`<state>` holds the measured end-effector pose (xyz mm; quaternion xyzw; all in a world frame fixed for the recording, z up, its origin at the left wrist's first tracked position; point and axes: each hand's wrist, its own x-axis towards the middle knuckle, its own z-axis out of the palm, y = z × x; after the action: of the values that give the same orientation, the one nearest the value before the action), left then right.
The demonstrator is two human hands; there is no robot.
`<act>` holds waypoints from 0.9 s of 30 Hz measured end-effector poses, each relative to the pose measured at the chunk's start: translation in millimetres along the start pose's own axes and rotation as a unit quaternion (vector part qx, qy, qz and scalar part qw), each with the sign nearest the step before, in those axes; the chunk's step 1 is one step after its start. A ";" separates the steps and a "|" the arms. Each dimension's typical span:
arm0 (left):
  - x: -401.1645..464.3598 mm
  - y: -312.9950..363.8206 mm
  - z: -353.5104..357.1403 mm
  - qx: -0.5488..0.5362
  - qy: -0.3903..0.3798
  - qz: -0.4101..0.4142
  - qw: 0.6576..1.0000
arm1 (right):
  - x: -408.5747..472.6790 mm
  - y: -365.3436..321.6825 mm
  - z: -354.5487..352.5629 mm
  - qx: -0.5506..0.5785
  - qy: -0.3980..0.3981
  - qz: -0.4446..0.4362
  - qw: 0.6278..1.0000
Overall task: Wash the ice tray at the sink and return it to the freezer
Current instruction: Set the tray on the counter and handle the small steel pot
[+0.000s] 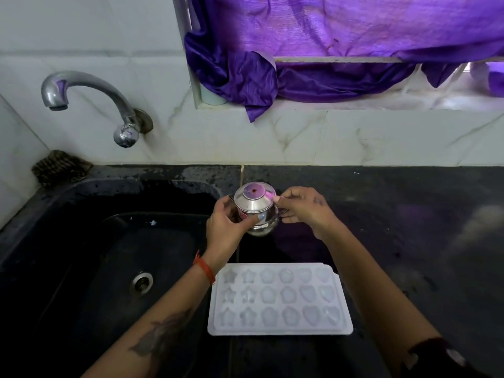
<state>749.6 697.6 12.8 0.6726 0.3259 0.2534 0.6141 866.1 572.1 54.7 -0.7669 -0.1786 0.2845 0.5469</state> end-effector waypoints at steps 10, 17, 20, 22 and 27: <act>60.9 -8.8 21.6 0.043 0.018 -0.001 0.999 | 64.1 6.6 4.7 0.054 0.042 0.007 0.998; 74.8 -17.4 29.5 0.069 0.024 0.005 0.997 | 82.1 16.6 7.3 0.073 0.053 0.021 0.996; 75.0 -20.6 31.5 0.076 0.032 0.006 0.997 | 84.6 20.3 7.4 0.078 0.055 0.025 0.995; 75.0 -23.7 32.2 0.080 0.035 0.006 0.996 | 85.0 21.7 7.0 0.080 0.055 0.023 0.995; 70.4 -24.1 34.2 0.080 0.027 0.008 0.996 | 79.6 23.4 6.8 0.049 0.067 0.011 0.996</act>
<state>818.3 728.6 -19.3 0.7150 0.3564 0.2495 0.5473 922.6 615.8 11.9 -0.7585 -0.1186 0.2470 0.5912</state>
